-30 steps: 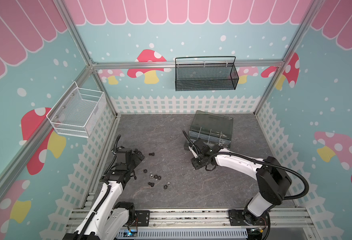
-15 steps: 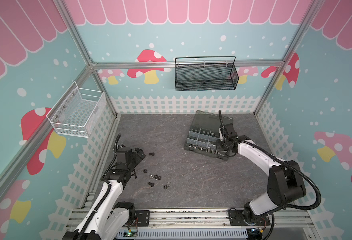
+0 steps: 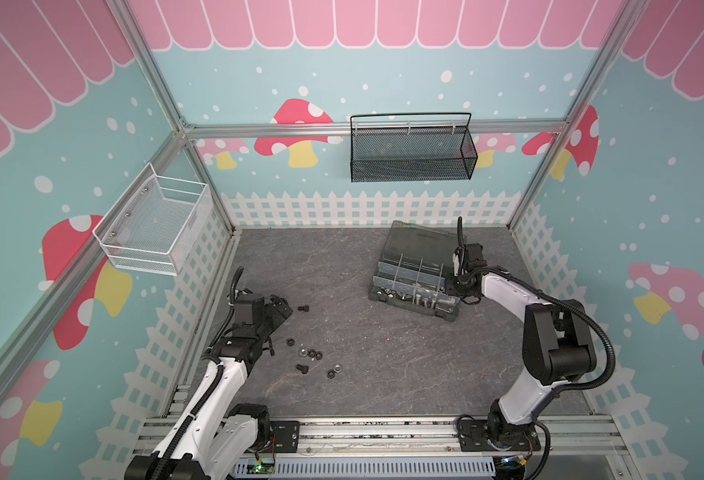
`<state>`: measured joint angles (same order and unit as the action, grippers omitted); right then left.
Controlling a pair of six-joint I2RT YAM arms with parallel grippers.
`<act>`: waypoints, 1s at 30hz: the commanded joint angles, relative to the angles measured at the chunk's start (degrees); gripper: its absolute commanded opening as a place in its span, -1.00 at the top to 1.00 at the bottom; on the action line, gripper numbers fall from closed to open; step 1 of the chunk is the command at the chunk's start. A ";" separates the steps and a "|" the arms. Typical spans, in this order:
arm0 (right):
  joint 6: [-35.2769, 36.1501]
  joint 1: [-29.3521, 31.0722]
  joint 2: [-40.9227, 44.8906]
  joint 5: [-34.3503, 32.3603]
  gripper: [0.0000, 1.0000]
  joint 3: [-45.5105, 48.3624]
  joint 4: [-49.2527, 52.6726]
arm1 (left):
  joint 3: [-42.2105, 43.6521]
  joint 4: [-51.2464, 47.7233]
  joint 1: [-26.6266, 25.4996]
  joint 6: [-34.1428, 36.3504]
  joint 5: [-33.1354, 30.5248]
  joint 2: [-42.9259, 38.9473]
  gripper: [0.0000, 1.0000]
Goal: Sort the screws and nuts into containers
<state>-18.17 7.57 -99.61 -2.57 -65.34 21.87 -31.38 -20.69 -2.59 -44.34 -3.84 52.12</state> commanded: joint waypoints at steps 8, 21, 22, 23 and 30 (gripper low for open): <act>2.00 -0.23 -1.12 -0.04 0.40 -1.55 -1.25 | 0.12 0.30 0.31 0.48 0.01 -0.83 -0.99; 2.69 -0.16 3.71 1.06 0.17 -1.54 0.67 | 0.11 0.04 0.31 0.66 -0.37 -1.40 -1.00; 2.86 -0.10 4.13 1.44 0.17 -1.57 0.74 | 0.16 0.00 0.31 0.66 -0.46 -1.49 -1.00; 3.04 -0.05 4.64 1.84 0.17 -1.46 0.93 | 0.06 -0.02 0.33 0.57 -0.39 -1.58 -1.00; 4.02 2.08 8.46 2.57 0.16 -1.43 2.37 | -0.42 -0.17 0.31 0.48 -0.52 -1.49 -0.99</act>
<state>-15.59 8.34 -93.49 -0.91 -65.69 22.50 -31.38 -20.75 -2.59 -44.34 -3.84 51.13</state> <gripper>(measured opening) 0.418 0.996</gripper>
